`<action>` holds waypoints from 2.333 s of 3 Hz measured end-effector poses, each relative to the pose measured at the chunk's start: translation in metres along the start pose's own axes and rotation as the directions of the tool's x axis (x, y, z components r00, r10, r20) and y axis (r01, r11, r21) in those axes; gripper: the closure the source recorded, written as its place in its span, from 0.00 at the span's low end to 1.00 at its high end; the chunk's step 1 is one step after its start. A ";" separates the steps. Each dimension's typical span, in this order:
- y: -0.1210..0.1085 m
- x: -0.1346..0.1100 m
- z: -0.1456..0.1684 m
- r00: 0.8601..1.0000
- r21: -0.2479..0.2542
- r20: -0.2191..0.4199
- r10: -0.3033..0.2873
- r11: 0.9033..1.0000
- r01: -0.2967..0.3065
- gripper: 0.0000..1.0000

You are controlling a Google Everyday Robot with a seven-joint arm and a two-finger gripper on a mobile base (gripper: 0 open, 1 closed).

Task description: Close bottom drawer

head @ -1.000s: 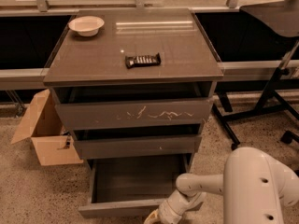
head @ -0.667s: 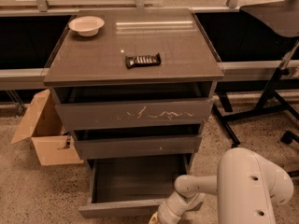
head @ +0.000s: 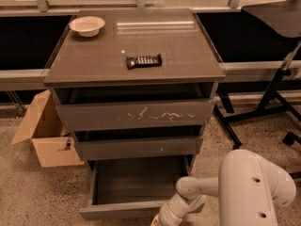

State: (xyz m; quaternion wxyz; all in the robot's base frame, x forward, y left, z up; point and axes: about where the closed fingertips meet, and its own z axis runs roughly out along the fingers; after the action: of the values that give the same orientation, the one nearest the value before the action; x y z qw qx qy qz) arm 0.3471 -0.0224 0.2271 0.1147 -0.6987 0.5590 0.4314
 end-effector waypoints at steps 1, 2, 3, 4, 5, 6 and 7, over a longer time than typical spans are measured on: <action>-0.001 0.005 -0.001 1.000 0.011 -0.007 0.013 1.000 -0.013 1.00; -0.002 0.027 -0.015 0.996 0.081 -0.041 0.080 0.994 -0.076 1.00; -0.012 0.058 -0.035 0.986 0.166 -0.068 0.149 0.977 -0.137 1.00; -0.023 0.073 -0.046 0.982 0.199 -0.077 0.172 0.968 -0.154 1.00; -0.045 0.086 -0.062 0.981 0.230 -0.092 0.170 0.962 -0.145 0.97; -0.056 0.090 -0.071 0.982 0.249 -0.097 0.163 0.959 -0.135 0.74; -0.057 0.091 -0.071 0.982 0.250 -0.097 0.163 0.959 -0.134 0.50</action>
Offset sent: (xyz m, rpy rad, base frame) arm 0.0261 -0.0752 -0.0248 -0.1892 -0.0599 -0.2326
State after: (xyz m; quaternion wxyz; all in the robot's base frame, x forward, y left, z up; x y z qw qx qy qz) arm 0.4312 -0.1102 0.1854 0.1335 -0.6594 0.6643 0.3256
